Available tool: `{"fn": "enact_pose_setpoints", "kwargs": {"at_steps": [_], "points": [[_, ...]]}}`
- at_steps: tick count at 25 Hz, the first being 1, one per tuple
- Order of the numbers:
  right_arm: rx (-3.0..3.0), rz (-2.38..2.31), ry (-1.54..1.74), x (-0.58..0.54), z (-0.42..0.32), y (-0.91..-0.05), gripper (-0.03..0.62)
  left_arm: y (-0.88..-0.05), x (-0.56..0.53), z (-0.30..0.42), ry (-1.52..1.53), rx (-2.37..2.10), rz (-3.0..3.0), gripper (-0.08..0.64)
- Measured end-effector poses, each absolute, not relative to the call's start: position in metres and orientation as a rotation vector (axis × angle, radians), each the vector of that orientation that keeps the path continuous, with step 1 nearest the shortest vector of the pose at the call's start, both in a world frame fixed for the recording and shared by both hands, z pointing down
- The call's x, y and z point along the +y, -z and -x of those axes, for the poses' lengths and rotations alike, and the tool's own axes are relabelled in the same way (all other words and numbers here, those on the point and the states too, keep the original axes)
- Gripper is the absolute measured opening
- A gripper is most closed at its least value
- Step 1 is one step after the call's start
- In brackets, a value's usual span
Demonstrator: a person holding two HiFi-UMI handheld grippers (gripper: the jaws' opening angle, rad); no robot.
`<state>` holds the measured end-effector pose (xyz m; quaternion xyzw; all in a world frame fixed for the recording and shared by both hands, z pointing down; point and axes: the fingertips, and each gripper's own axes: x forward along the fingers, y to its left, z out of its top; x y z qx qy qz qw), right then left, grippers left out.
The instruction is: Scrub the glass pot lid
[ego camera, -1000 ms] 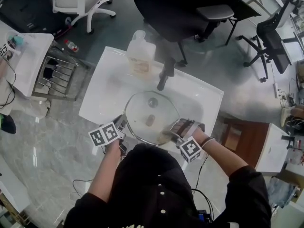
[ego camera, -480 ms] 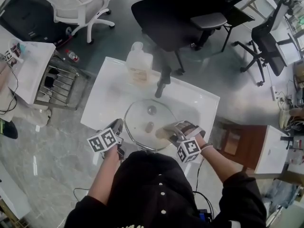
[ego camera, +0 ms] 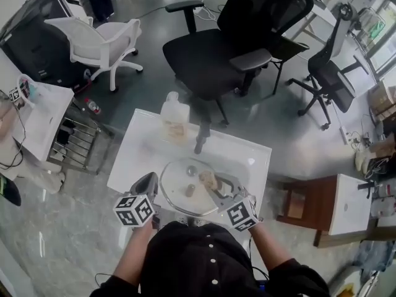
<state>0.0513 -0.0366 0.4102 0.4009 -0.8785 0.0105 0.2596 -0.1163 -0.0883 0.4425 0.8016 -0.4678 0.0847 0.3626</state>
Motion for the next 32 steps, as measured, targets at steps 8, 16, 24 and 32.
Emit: {"fn": "enact_pose_setpoints", "kwargs": {"at_steps": [8, 16, 24, 32], "points": [[-2.480, -1.539, -0.034, -0.042, -0.097, -0.318, 0.147, -0.363, -0.093, 0.097, -0.138, -1.222, -2.339, 0.031], [-2.394, -1.932, -0.002, -0.029, -0.170, -0.267, 0.149, -0.325, -0.097, 0.098, -0.096, -1.264, -2.450, 0.031], [-2.294, -2.117, 0.075, -0.012, -0.207, -0.255, 0.149, -0.312, -0.096, 0.106, -0.056, -1.311, -2.478, 0.031], [-2.244, -2.139, 0.106, -0.014, -0.212, -0.255, 0.149, -0.309, -0.093, 0.106, -0.082, -1.340, -2.502, 0.031]]}}
